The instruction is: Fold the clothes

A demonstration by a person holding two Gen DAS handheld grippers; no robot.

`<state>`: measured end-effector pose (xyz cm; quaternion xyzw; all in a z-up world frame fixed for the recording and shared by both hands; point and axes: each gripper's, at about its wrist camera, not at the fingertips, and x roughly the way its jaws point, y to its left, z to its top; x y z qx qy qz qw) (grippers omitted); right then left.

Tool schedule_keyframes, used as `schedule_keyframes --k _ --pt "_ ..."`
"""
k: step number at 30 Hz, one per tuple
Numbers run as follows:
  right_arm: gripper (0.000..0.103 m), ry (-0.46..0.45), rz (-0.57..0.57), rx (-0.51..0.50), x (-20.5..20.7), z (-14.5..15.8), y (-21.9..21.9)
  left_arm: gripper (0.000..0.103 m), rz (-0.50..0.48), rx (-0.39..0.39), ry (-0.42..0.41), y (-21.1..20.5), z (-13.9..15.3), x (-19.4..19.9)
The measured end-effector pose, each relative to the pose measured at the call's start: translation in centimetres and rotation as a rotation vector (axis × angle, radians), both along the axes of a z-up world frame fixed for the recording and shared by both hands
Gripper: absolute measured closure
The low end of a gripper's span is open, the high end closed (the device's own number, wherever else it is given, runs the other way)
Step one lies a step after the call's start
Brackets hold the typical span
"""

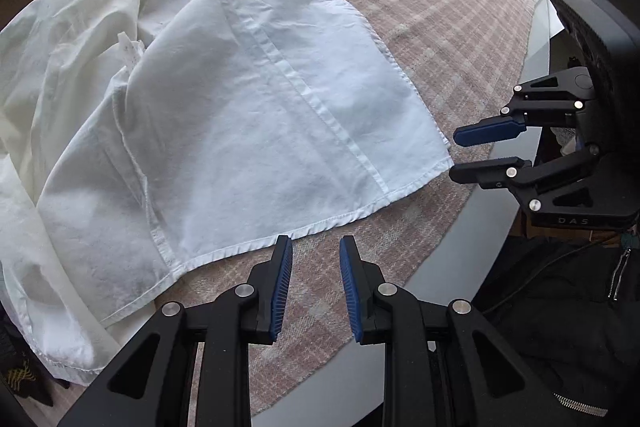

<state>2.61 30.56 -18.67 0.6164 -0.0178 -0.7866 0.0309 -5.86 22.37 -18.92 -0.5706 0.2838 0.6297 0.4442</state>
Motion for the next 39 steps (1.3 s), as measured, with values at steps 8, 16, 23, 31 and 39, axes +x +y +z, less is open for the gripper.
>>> schedule_keyframes --k 8,16,23,31,39 --pt "0.074 -0.016 0.019 0.088 -1.1 -0.8 -1.7 0.080 -0.038 0.020 -0.017 -0.7 0.0 -0.7" --pt "0.073 0.003 -0.006 0.068 -2.3 -0.9 -2.8 0.080 -0.052 0.032 -0.022 -1.3 0.2 -1.1" --pt "0.098 -0.050 0.001 0.156 -3.0 1.8 -1.4 0.080 -0.055 0.029 -0.014 -1.3 0.1 -1.4" --pt "0.085 -0.080 -0.128 0.032 -0.3 4.5 2.3 0.080 -0.060 0.064 -0.048 0.3 0.0 -1.2" --pt "0.084 -0.141 -0.223 -0.051 1.5 0.8 2.4 0.074 -0.243 0.043 0.049 4.8 -0.3 3.7"
